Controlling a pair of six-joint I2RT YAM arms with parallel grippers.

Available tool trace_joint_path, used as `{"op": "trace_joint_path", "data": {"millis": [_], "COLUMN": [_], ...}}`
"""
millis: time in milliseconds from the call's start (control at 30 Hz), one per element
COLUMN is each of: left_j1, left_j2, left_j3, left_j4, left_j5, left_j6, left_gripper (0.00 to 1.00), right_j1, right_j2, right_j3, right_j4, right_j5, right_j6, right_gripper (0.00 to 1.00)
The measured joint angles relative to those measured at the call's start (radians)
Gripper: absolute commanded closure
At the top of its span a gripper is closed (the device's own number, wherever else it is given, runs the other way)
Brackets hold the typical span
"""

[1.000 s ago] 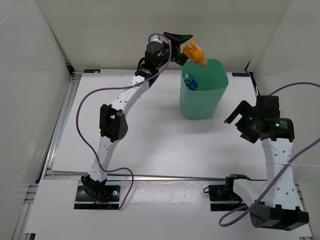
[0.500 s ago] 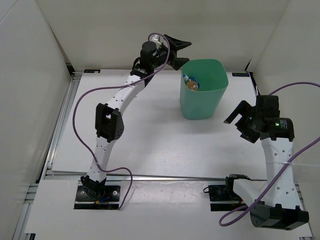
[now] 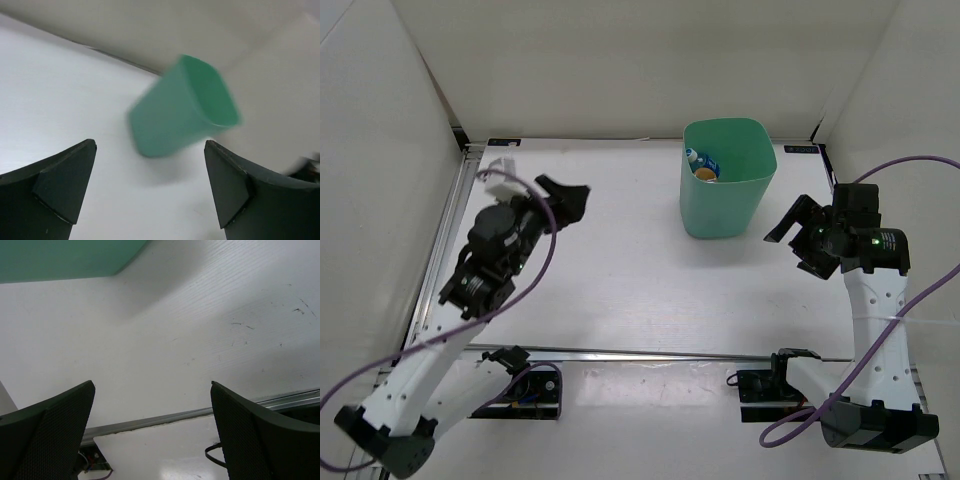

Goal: Put the plastic bottles in the bin

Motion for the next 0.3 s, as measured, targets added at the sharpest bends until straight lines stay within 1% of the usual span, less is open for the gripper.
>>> {"op": "trace_joint_path", "data": {"millis": [67,133,167,200,233,300], "left_j1": [0.008,0.011,0.011,0.011,0.011,0.024], "left_j2": [-0.114,-0.173,-0.188,-0.201,-0.213,-0.231], "left_j3": [-0.128,-0.23,-0.272,-0.312,-0.348,-0.412], "left_j4": [-0.024,-0.061,-0.079,-0.095,-0.103,-0.111], "left_j5": [-0.153,-0.309,-0.388,-0.498,-0.549,-0.736], "left_j6": [0.058,0.113,0.135,0.159,0.168,0.175], "left_gripper": [0.0,0.0,0.0,0.0,0.0,0.0], "right_j1": [0.0,0.0,0.0,0.0,0.0,0.0], "right_j2": [0.0,0.0,0.0,0.002,0.005,0.015], "right_j3": [0.0,-0.002,-0.003,-0.004,-0.004,-0.004], "right_j4": [0.0,0.001,0.001,0.001,0.001,0.001], "right_j5": [0.002,0.003,0.003,0.001,-0.001,-0.003], "right_j6": [0.0,0.001,0.001,0.002,0.002,0.002], "right_gripper": [0.0,0.0,0.0,0.0,0.0,0.0]}}
